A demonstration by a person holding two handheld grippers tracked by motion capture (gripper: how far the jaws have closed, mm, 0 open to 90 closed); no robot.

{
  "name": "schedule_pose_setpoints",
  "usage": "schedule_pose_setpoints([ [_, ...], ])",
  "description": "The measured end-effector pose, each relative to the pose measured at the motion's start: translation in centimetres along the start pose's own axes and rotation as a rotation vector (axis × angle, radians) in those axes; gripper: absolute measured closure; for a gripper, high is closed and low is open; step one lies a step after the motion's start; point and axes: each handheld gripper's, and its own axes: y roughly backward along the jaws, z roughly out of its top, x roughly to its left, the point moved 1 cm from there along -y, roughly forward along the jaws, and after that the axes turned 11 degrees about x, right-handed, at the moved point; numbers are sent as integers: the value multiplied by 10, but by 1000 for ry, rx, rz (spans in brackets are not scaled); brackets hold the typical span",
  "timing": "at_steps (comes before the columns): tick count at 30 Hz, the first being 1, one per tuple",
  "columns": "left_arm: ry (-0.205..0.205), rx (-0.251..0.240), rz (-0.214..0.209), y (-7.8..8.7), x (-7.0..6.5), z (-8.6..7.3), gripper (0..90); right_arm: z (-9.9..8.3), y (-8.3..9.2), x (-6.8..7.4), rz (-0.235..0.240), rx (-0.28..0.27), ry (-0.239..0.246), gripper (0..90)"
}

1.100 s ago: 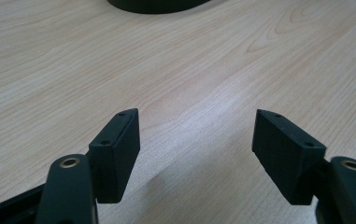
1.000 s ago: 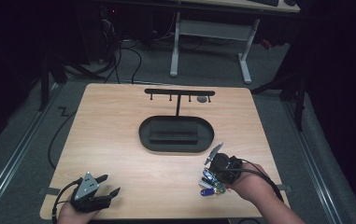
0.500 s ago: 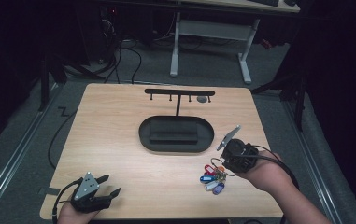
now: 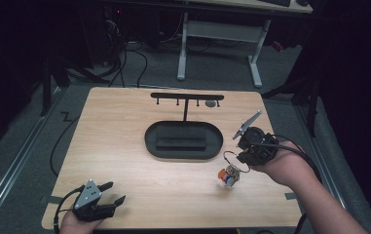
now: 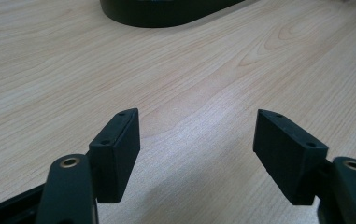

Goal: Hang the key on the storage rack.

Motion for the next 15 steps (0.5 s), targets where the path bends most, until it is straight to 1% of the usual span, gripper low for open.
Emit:
schedule_pose_setpoints([
  [4, -3, 0, -3, -1, 0, 1, 322, 5, 1, -5, -5, 22, -9, 880],
  [7, -5, 10, -7, -4, 1, 1, 321, 8, 2, -8, -15, 35, -6, 880],
  [9, -3, 14, -6, -5, 1, 0, 321, 10, 3, -11, -22, 35, -7, 880],
  [10, 4, 15, -9, -5, 1, 0, 321, 11, 4, -13, -19, 25, -11, 880],
  [12, 17, 6, -10, -4, 2, 0, 321, 11, 4, -13, -21, 23, -12, 880],
  [15, 13, -3, 2, -2, 1, 1, 321, 15, 8, -14, -24, 5, -5, 880],
])
